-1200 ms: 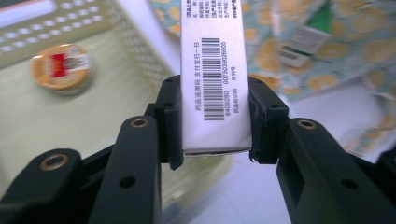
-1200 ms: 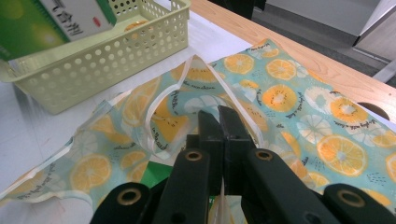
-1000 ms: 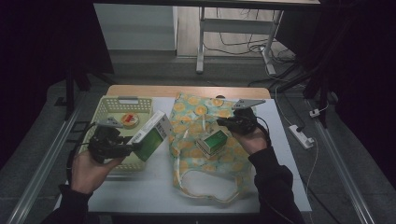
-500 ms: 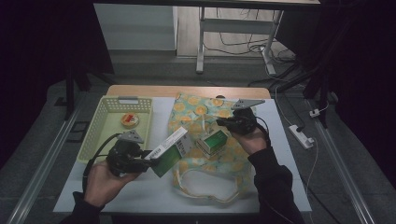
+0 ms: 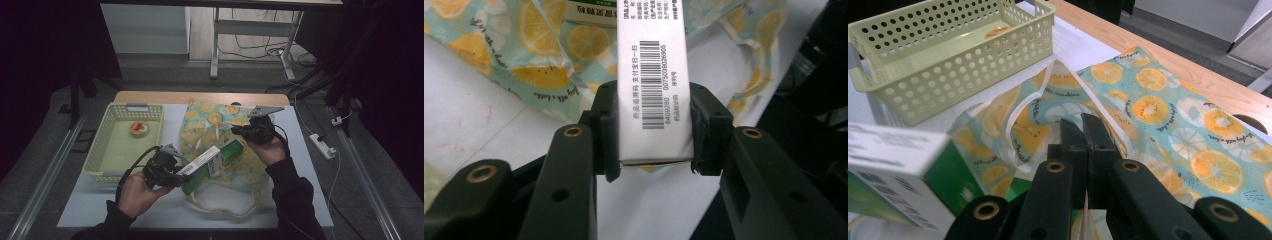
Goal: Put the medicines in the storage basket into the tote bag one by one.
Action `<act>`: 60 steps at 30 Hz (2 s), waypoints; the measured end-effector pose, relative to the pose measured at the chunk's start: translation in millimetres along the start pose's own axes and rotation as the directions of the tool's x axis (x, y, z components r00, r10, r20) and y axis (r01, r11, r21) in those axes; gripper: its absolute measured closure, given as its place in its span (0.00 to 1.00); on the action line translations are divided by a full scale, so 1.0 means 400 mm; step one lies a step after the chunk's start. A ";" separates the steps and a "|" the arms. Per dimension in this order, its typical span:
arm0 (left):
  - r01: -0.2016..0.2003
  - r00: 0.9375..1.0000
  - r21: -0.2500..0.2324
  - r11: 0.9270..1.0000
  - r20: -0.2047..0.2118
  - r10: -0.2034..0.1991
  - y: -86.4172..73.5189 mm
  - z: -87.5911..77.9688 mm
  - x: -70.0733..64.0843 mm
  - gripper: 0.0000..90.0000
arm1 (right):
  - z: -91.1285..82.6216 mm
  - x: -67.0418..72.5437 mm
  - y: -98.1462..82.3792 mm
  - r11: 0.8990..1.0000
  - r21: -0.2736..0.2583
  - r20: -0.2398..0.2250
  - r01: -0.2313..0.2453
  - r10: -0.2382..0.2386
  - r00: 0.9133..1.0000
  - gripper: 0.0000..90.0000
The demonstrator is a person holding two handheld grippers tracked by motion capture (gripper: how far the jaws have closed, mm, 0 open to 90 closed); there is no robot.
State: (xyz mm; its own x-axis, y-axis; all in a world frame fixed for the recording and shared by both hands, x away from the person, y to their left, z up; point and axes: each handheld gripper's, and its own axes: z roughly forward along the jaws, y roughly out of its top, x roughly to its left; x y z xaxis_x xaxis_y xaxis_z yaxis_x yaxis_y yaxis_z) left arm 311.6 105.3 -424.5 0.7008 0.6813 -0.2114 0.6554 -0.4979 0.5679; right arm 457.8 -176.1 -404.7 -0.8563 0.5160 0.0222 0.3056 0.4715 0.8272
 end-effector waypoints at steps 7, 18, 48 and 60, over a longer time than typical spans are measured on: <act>-0.007 1.000 0.030 1.000 -0.026 0.008 0.026 0.037 -0.006 0.68 | -0.001 0.003 0.002 1.000 -0.004 -0.008 -0.002 0.002 1.000 1.00; 0.017 0.999 0.033 0.999 -0.032 -0.016 0.070 0.091 0.002 0.68 | 0.000 0.008 0.005 1.000 -0.007 -0.018 0.002 -0.002 1.000 1.00; 0.065 0.994 -0.011 0.998 -0.089 -0.065 0.180 0.186 0.067 0.68 | -0.001 0.017 0.011 1.000 -0.015 -0.039 0.002 -0.002 0.999 1.00; 0.080 0.987 -0.032 0.996 -0.134 -0.084 0.208 0.228 0.105 0.68 | 0.002 0.010 0.006 1.000 -0.013 -0.034 -0.003 0.002 0.999 1.00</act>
State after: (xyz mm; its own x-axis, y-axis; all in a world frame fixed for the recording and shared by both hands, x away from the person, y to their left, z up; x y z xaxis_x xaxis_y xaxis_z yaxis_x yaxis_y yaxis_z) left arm 421.2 43.6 -458.5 0.5994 0.7864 -0.1497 0.7003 -0.4245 0.5739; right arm 455.4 -172.4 -402.9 -0.8692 0.4926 0.0427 0.3021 0.4607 0.8346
